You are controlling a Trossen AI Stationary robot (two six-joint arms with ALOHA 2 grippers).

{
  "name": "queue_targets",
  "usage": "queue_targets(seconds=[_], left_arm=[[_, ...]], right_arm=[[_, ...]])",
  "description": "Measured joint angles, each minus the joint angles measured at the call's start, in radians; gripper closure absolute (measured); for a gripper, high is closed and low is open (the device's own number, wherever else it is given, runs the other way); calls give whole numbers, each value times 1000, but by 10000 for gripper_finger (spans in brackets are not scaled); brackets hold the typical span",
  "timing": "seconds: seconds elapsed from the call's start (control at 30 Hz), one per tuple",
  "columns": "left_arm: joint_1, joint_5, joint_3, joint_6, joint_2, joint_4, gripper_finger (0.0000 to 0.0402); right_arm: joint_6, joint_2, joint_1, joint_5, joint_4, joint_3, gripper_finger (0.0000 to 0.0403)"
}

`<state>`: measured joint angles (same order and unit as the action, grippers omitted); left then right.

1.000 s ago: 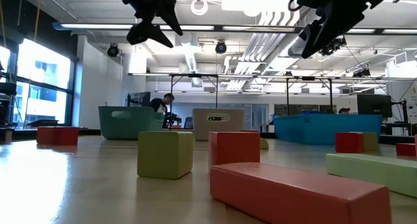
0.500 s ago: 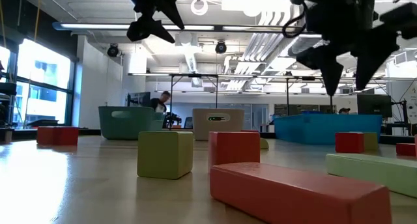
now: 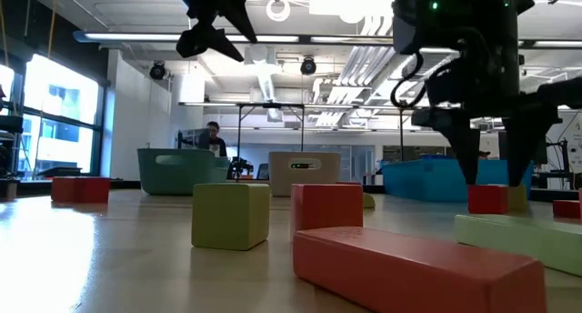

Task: Sort & place blocks by color
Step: Put the red block into the blue bin

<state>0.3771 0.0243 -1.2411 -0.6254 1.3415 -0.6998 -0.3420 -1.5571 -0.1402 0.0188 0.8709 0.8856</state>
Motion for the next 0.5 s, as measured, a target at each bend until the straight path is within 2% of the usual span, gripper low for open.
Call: queue_targets(seconds=[0.33, 0.5], left_arm=[[0, -11, 0, 0, 0, 0, 214], [0, -10, 0, 0, 0, 0, 214]], right_arm=[[1, -102, 0, 6, -26, 0, 201], [3, -110, 0, 5, -29, 0, 244]])
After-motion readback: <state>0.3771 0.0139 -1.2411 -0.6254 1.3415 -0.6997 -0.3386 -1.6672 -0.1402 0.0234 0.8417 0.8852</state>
